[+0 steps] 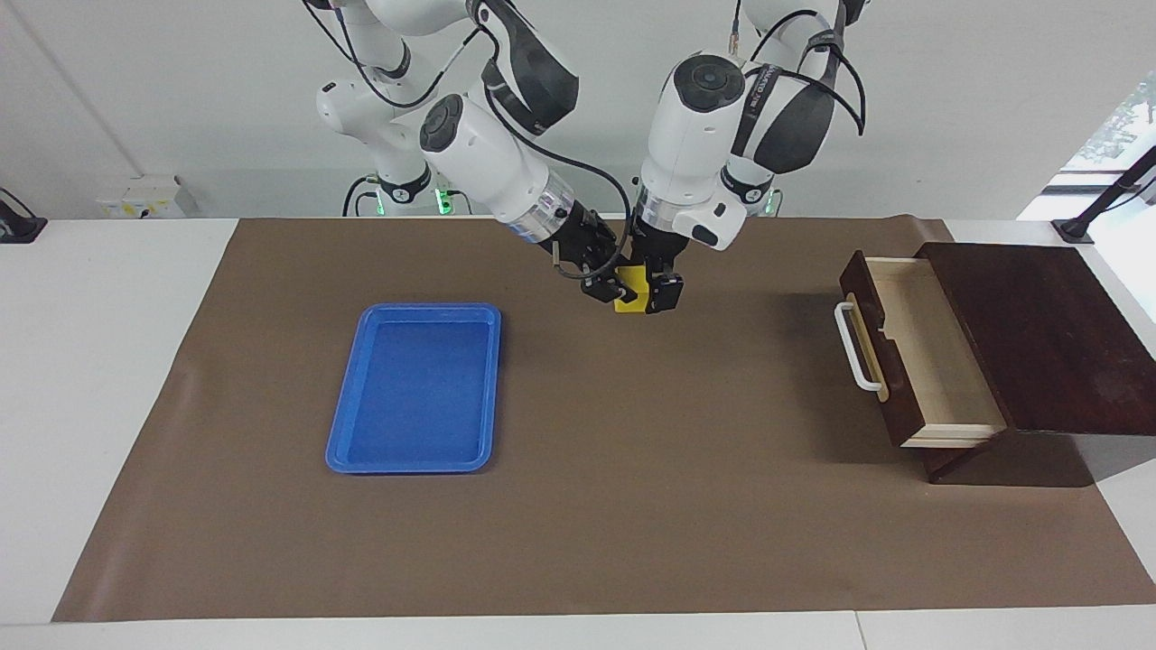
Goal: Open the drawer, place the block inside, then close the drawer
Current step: 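Close the left gripper on the yellow block beside the right gripper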
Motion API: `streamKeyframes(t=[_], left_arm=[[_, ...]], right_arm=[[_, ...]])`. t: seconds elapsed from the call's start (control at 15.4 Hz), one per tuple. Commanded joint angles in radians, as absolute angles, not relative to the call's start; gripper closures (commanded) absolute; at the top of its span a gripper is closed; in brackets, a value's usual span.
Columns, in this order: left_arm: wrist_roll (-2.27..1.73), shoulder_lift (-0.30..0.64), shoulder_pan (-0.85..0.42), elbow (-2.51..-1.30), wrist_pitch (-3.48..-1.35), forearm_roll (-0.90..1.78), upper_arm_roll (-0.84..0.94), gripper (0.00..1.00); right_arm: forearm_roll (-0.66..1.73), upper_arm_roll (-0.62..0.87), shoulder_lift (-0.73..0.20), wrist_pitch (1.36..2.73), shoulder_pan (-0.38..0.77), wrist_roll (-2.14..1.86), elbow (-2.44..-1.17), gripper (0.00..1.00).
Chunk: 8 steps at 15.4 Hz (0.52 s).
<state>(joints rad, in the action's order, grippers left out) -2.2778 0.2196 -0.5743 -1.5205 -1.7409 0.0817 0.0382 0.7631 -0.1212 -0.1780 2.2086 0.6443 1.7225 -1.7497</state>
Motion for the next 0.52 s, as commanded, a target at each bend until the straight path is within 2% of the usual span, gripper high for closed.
streamKeyframes(t=[0.0,0.06,0.45], left_arm=[[-2.276,0.232,-0.592,-1.496,-1.735,0.083,0.025,0.82],[-2.276,0.233,-0.592,-1.496,-1.736,0.084,0.025,0.98],[-2.273,0.232,-0.589,-1.494,-1.741,0.089,0.023,1.0]], right_arm=[[0.759,-0.112,-0.187,2.203,0.635,1.741,-1.727,1.0],[0.759,-0.112,-0.187,2.203,0.635,1.741,-1.727,1.0],[0.762,-0.112,-0.187,2.203,0.635,1.749,-1.726,1.0]])
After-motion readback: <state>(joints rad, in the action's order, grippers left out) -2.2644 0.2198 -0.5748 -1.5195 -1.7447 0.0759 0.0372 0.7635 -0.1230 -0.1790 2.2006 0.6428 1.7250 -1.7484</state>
